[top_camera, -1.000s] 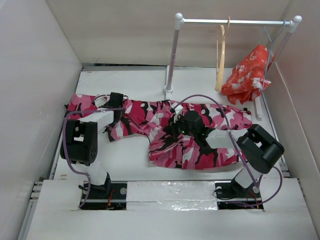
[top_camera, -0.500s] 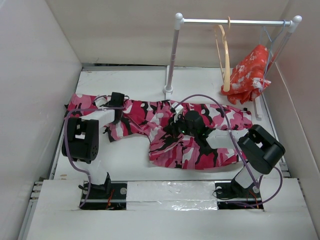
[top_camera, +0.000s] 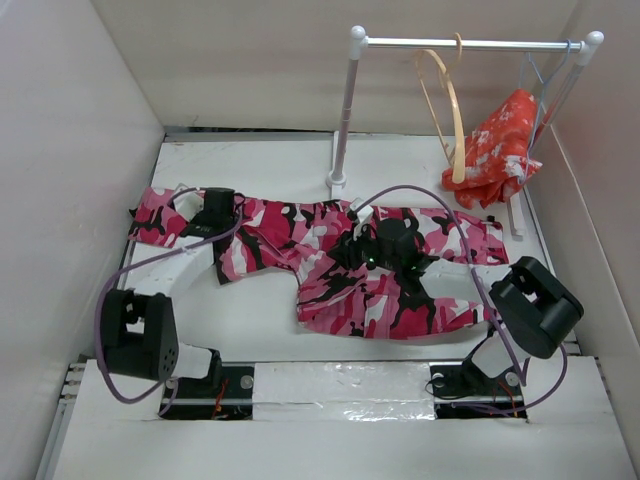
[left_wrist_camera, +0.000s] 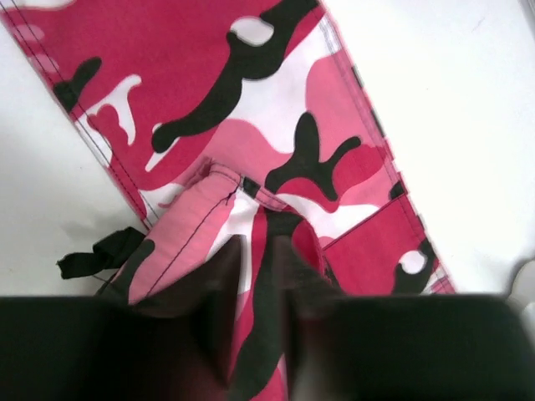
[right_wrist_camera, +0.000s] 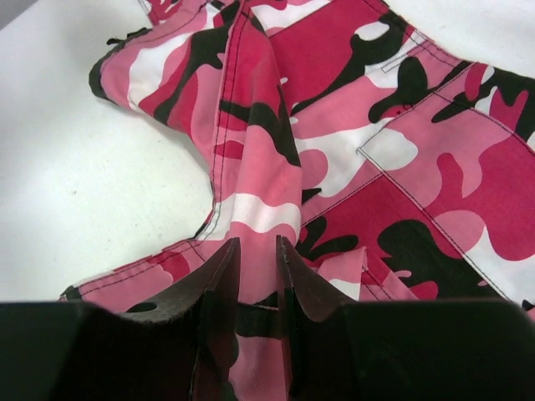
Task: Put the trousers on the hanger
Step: Fold the trousers at the center of the board.
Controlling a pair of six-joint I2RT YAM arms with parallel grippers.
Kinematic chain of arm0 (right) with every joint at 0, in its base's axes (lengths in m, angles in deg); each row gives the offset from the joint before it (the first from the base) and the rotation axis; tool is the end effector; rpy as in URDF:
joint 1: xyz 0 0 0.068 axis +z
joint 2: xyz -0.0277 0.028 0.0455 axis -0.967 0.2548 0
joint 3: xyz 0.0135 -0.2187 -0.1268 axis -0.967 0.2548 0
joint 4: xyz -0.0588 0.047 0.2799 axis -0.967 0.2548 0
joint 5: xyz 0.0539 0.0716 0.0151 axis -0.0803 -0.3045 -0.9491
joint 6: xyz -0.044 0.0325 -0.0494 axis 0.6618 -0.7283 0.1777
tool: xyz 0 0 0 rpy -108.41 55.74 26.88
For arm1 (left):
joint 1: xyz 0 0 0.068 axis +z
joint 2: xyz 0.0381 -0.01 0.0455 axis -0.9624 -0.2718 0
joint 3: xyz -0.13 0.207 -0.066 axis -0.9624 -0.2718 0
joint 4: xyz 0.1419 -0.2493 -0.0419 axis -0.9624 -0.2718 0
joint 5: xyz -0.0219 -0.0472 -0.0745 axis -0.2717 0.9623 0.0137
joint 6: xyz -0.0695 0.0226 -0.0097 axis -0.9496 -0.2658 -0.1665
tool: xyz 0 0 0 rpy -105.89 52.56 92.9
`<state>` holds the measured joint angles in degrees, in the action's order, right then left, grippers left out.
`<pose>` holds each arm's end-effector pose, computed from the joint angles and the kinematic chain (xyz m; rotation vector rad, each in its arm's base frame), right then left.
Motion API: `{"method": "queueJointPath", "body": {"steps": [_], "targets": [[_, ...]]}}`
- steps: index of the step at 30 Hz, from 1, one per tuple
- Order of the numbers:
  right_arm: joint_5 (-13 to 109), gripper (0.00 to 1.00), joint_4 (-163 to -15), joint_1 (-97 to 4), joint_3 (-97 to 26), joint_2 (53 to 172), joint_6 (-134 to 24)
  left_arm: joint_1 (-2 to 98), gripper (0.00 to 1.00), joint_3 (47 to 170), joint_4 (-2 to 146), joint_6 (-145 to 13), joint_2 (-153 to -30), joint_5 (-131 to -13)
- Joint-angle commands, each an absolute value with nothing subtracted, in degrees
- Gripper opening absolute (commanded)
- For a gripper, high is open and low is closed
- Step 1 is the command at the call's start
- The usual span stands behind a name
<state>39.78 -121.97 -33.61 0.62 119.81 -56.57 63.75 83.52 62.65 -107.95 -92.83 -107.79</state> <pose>0.2629 0.2563 0.1504 -0.7447 1.7951 0.8507 0.3354 -0.0332 0.1864 -1.0186 1.8858 -0.1173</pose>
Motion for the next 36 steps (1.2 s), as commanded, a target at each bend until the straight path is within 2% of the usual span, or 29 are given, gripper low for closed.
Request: {"method": "queueJointPath", "body": {"steps": [1,3,4,11,14,19,23,24,25,30,36], "targets": [[39.82,0.29,-123.41,-33.84,-0.06,118.73,-55.75,63.86,0.27,87.34,61.51,-105.4,-98.92,-106.69],[39.73,0.29,-123.5,-33.84,0.03,118.9,-55.75,63.86,0.41,90.24,59.66,-105.41,-101.91,-108.45],[39.82,0.29,-123.67,-33.84,0.21,118.82,-55.75,63.86,0.44,90.78,59.57,-105.49,-104.1,-109.06],[40.09,0.29,-123.58,-33.84,1.08,118.38,-55.57,63.86,0.45,96.32,56.49,-107.86,-113.61,-113.45],[40.0,0.29,-123.58,-33.84,1.43,118.03,-55.57,63.86,0.39,97.99,54.21,-109.18,-117.3,-115.21],[39.47,0.3,-123.58,-35.59,1.88,117.59,-55.83,64.39,0.36,96.5,55.69,-109.45,-118.54,-114.34],[39.21,0.3,-123.41,-36.21,2.31,116.98,-55.84,64.39,0.18,96.94,55.7,-108.92,-118.63,-114.34],[39.03,0.3,-123.41,-36.21,2.4,116.8,-56.01,64.39,0.03,97.29,54.91,-109.01,-118.45,-114.69],[39.03,0.3,-123.41,-36.21,2.67,116.36,-55.92,64.39,0.0,97.38,54.56,-109.18,-117.67,-114.87],[39.03,0.3,-123.06,-37.35,3.11,114.69,-56.19,64.39,0.0,95.8,55.87,-106.99,-109.68,-113.91],[38.68,0.31,-122.88,-37.36,3.37,112.75,-56.71,64.39,0.0,90.01,59.99,-103.57,-94.12,-111.27]]}}
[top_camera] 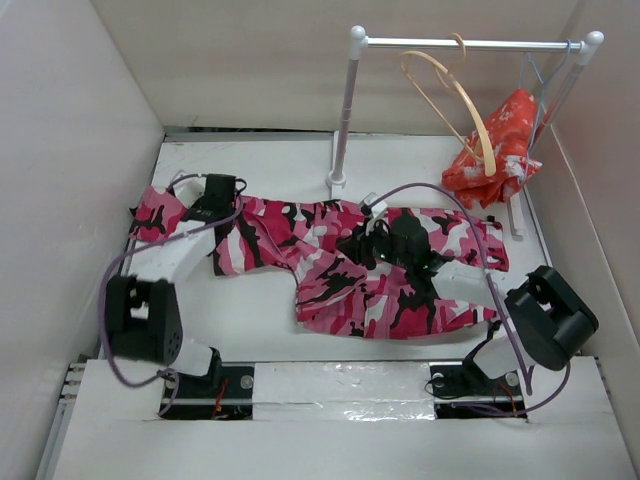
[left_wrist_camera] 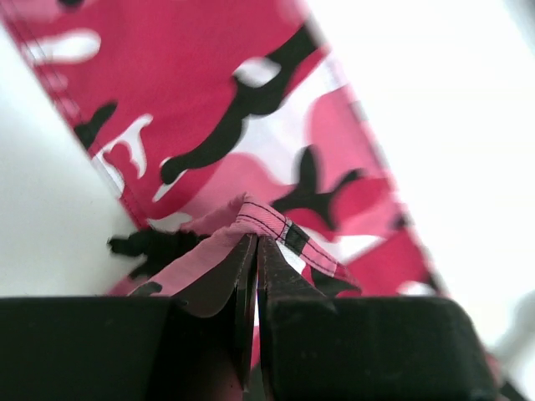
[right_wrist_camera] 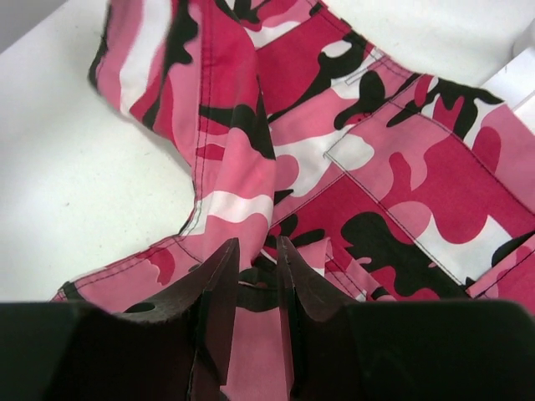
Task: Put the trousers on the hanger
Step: Fold the trousers at the center of the board.
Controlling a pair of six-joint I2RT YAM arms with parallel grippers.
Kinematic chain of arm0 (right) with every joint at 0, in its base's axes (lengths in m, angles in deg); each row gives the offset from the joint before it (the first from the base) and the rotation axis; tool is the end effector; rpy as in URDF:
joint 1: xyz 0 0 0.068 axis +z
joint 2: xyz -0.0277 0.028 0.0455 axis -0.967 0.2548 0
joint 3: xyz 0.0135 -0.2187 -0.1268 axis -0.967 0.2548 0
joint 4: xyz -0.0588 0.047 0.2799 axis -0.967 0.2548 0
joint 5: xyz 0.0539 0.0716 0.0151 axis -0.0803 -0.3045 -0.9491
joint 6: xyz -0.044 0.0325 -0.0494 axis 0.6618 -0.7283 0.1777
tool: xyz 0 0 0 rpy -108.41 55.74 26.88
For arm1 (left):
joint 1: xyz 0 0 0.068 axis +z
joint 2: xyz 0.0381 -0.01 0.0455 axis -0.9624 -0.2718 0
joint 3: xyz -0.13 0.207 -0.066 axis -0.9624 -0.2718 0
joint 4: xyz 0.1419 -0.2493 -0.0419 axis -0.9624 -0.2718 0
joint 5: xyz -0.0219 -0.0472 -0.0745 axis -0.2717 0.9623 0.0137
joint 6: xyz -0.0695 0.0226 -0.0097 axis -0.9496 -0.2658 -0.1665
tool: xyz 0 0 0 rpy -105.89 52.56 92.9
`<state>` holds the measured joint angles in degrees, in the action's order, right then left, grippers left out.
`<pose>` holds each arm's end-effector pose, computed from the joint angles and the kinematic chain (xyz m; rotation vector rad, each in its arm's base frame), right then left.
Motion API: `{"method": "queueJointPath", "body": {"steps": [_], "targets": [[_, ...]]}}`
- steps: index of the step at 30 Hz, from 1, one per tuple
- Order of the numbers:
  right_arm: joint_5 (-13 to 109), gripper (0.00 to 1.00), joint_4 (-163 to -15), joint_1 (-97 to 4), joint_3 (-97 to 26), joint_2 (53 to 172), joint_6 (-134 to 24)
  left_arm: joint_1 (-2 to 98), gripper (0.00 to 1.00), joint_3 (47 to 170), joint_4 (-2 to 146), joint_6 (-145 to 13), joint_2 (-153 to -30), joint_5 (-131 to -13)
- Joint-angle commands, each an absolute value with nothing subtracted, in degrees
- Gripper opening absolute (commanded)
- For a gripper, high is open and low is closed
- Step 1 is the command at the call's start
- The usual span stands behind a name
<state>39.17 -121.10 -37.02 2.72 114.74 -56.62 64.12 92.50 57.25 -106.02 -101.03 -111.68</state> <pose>0.2680 0.2334 0.1656 -0.6887 1.7694 0.8271 0.3632 -0.0323 0.1888 -1.0180 1.9284 0.0265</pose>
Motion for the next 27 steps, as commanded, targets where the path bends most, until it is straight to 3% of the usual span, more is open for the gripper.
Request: {"method": "queueJointPath", "body": {"steps": [1,9,14,16,18,21,25,27], "targets": [[38.59,0.31,-122.97,-37.36,3.28,112.84,-56.8,64.39,0.0,89.12,61.14,-102.25,-92.19,-110.74],[40.34,0.31,-121.13,-36.83,4.07,108.98,-56.89,64.39,0.0,91.83,61.58,-103.65,-87.35,-109.52],[42.54,0.31,-117.0,-36.83,4.07,102.04,-56.54,64.39,0.0,108.69,58.6,-101.28,-82.07,-103.72],[42.55,0.41,-115.68,-36.3,4.07,100.72,-56.71,64.39,0.0,111.6,58.94,-99.53,-77.79,-102.74],[42.37,0.48,-114.19,-35.52,3.99,99.84,-56.63,64.39,0.0,109.61,62.44,-97.77,-73.39,-106.33],[43.07,0.54,-114.35,-33.76,5.39,99.04,-57.15,64.39,0.0,96.28,72.43,-95.04,-63.1,-112.99],[44.39,0.54,-114.8,-31.82,6.88,99.13,-57.51,64.39,0.0,79.74,77.75,-95.99,-57.72,-116.72],[44.65,0.54,-114.27,-31.29,7.58,98.78,-57.51,64.39,0.0,78.4,77.06,-97.58,-58.86,-115.67]]}}
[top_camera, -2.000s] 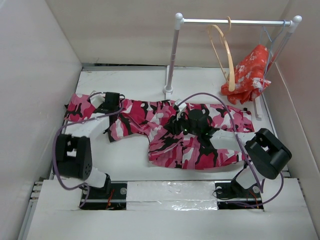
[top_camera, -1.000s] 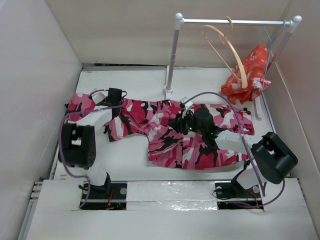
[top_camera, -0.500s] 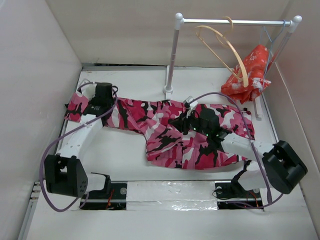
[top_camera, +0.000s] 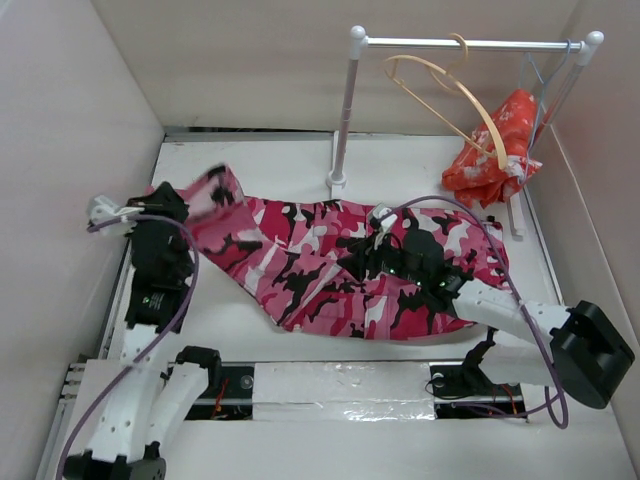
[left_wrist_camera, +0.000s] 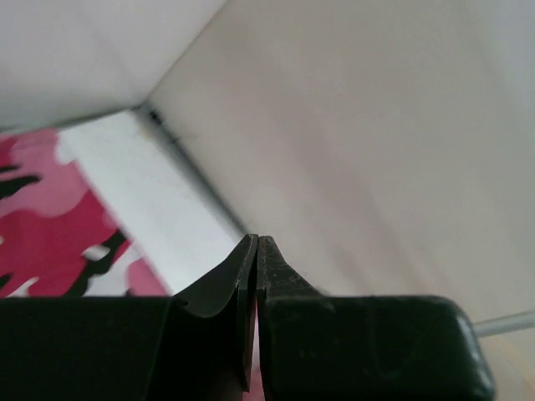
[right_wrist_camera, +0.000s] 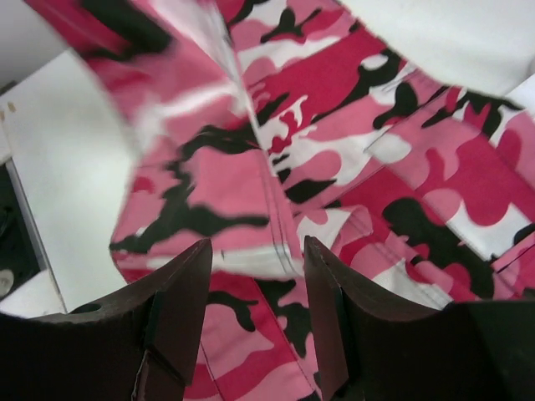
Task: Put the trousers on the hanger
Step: Fold the trousers at the center of the board.
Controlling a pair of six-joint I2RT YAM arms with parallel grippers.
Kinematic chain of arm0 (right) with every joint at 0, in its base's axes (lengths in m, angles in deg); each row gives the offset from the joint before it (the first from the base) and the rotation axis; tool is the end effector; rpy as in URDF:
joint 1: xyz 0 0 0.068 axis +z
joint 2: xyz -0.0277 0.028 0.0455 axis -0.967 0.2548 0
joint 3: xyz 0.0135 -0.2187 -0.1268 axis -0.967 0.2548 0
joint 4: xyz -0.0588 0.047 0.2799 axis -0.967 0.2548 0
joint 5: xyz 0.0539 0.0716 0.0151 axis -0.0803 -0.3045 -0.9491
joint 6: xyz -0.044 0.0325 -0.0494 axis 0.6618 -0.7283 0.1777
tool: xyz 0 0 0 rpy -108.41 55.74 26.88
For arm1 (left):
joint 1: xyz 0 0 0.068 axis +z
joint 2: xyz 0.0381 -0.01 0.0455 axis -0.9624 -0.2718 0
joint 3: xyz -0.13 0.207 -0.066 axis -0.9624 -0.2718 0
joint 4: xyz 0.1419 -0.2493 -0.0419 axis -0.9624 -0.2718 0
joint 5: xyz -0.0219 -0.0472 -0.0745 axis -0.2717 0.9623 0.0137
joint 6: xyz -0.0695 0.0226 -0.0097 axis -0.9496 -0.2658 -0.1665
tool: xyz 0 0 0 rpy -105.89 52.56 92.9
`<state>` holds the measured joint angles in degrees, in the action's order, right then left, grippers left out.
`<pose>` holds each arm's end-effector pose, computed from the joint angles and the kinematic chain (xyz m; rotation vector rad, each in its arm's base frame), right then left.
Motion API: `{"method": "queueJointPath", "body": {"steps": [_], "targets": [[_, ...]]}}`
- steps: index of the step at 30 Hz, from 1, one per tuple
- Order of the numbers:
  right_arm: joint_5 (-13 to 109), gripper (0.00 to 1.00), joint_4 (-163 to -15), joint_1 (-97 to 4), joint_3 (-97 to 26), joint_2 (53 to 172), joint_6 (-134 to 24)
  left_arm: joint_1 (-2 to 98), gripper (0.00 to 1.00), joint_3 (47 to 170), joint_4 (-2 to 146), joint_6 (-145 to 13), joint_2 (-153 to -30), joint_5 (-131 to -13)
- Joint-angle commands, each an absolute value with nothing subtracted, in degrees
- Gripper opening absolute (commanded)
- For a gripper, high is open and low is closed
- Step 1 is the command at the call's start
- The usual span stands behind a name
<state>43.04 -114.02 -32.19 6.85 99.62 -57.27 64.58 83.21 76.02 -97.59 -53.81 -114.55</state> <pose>0.2255 0.2292 0.2060 -0.6933 1.6985 0.8452 0.2151 -0.0015 0.3956 -0.8517 1.0734 -0.3830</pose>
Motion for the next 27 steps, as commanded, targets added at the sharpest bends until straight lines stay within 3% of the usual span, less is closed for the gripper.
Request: {"method": "queueJointPath", "body": {"steps": [1,5,7,9,13,17,19,22,27], "targets": [[45.09,0.54,-114.09,-31.29,7.94,98.52,-57.51,64.39,0.0,77.35,77.66,-97.93,-59.64,-115.31],[46.32,0.51,-112.08,-30.68,10.22,95.62,-57.24,64.39,0.0,76.89,79.43,-97.5,-60.7,-115.75],[49.04,0.18,-110.75,-30.68,12.15,92.29,-57.59,64.39,0.0,80.66,74.96,-97.76,-62.2,-117.68],[52.72,0.0,-106.81,-30.68,13.38,89.65,-58.99,64.39,0.0,83.39,71.54,-97.15,-62.73,-118.38],[63.88,0.0,-100.91,-32.24,17.51,82.01,-62.6,64.39,0.0,87.97,70.55,-92.94,-59.75,-116.99],[57.86,0.08,-103.62,-35.69,19.72,79.97,-61.73,64.39,0.0,89.38,61.88,-91.08,-62.98,-105.32],[51.91,0.05,-104.25,-35.69,18.5,81.55,-60.06,64.39,0.0,86.85,55.36,-92.48,-66.92,-99.06],[47.13,0.0,-105.74,-32.71,15.78,85.57,-58.04,62.9,0.0,79.83,56.92,-91.18,-67.56,-94.76],[49.48,0.0,-111.36,-19.55,8.57,96.56,-56.45,62.89,0.0,79.8,56.56,-90.12,-65.99,-92.56]]}}
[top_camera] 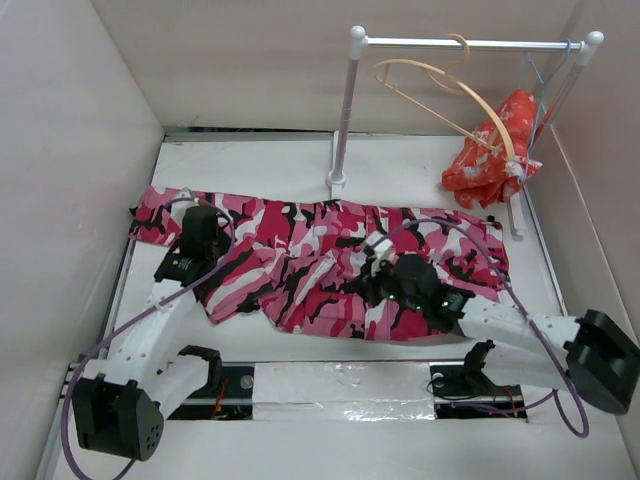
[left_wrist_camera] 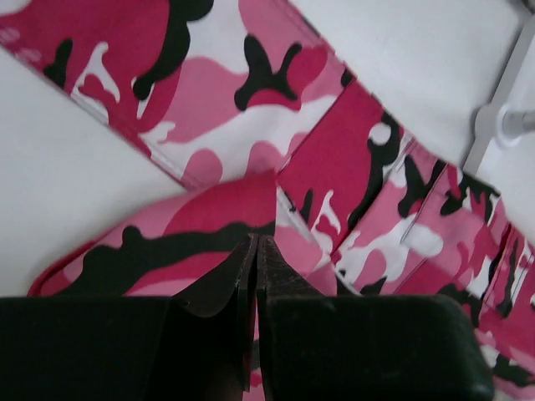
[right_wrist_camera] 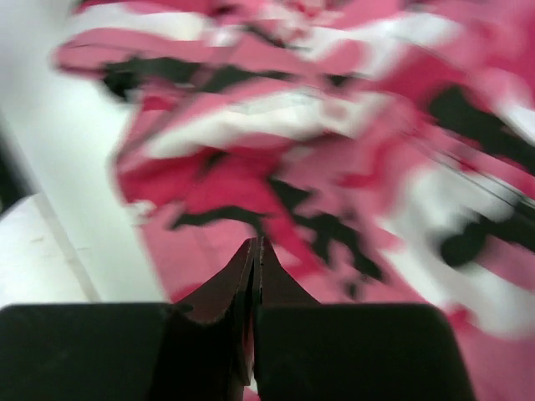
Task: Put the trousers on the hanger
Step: Fold the trousers at the center of the board.
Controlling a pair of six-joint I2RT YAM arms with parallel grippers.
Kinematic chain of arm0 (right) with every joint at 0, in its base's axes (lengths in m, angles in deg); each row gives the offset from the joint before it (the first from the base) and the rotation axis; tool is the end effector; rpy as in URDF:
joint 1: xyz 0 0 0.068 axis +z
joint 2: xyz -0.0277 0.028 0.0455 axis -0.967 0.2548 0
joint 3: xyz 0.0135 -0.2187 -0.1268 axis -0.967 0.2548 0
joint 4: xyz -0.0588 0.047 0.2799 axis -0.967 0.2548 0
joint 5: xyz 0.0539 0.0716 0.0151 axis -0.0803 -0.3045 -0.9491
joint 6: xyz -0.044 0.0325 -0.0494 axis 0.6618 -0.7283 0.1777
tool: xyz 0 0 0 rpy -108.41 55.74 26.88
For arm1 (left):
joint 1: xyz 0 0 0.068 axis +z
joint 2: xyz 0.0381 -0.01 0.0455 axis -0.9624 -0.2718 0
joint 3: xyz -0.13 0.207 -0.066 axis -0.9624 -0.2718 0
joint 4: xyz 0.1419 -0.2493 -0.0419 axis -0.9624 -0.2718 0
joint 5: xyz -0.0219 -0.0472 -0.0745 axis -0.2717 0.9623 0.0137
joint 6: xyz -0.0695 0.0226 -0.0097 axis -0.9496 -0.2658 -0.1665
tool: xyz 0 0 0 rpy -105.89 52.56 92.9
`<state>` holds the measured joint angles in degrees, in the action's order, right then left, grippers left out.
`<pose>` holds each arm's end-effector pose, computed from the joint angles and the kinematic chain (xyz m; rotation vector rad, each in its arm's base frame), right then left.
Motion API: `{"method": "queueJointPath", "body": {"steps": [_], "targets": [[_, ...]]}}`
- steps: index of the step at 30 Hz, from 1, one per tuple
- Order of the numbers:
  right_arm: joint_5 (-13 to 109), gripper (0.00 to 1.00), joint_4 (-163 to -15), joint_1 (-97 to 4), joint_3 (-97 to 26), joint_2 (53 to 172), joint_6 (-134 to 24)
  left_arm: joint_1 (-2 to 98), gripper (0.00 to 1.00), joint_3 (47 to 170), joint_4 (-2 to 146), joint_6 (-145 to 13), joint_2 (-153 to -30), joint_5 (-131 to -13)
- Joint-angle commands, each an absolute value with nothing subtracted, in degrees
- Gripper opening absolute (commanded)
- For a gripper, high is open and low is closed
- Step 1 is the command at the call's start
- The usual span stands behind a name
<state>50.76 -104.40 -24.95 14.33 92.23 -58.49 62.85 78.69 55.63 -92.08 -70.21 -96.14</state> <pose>0.1797 0.2248 0.1698 -0.7426 1.8670 0.7765 0.2770 -0.0387 0.2516 -0.6266 1.9282 -0.2632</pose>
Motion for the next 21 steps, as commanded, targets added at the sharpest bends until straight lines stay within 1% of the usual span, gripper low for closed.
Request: {"method": "queueJointPath", "body": {"steps": [1,2,3,5,6,7,8,10,11,12,13,16,20,21], "targets": [[49.75,0.05,-112.5,-18.38,6.82,99.54,-56.62,62.89,0.0,80.06,57.62,-89.76,-63.72,-91.94],[49.49,0.09,-112.94,-17.41,2.45,105.66,-56.89,62.89,0.0,80.41,58.33,-89.24,-62.91,-91.32],[48.97,0.15,-112.51,-15.49,0.06,108.25,-56.89,62.89,0.0,81.02,58.77,-88.1,-62.38,-90.79],[49.75,0.21,-113.47,-13.11,-5.12,113.51,-56.8,62.89,0.0,83.13,58.08,-86.25,-62.03,-90.52],[50.36,0.26,-114.26,-12.23,-6.46,115.28,-56.89,62.89,0.0,83.66,57.03,-85.64,-61.85,-91.05],[50.28,0.36,-115.22,-11.7,-7.86,117.3,-57.15,62.89,0.0,83.84,56.75,-84.15,-61.15,-91.4],[50.02,0.4,-116.54,-11.69,-11.19,122.2,-57.85,62.89,0.0,83.67,56.75,-83.44,-60.45,-92.36],[49.4,0.45,-116.38,-11.69,-15.15,127.41,-58.74,62.89,0.0,81.57,57.98,-82.56,-57.21,-92.72],[49.4,0.47,-115.77,-11.69,-17.17,129.95,-59.0,62.89,0.0,80.6,58.94,-81.86,-55.89,-92.46],[49.58,0.48,-115.59,-11.69,-19.02,134.68,-59.78,62.89,0.0,79.72,60.6,-81.59,-54.74,-91.07],[50.45,0.48,-115.24,-11.69,-22.61,136.81,-60.23,62.89,0.01,78.58,61.32,-81.41,-52.99,-90.18],[51.95,0.49,-113.21,-12.39,-27.98,143.84,-62.77,62.89,0.03,78.22,62.03,-80.53,-51.4,-88.07],[53.44,0.49,-113.03,-13.01,-30.2,148.7,-65.5,62.89,0.04,78.39,62.03,-79.92,-51.22,-86.75],[53.79,0.51,-113.39,-13.53,-30.12,149.31,-66.11,62.89,0.05,78.31,62.03,-79.74,-51.22,-85.87]]}}
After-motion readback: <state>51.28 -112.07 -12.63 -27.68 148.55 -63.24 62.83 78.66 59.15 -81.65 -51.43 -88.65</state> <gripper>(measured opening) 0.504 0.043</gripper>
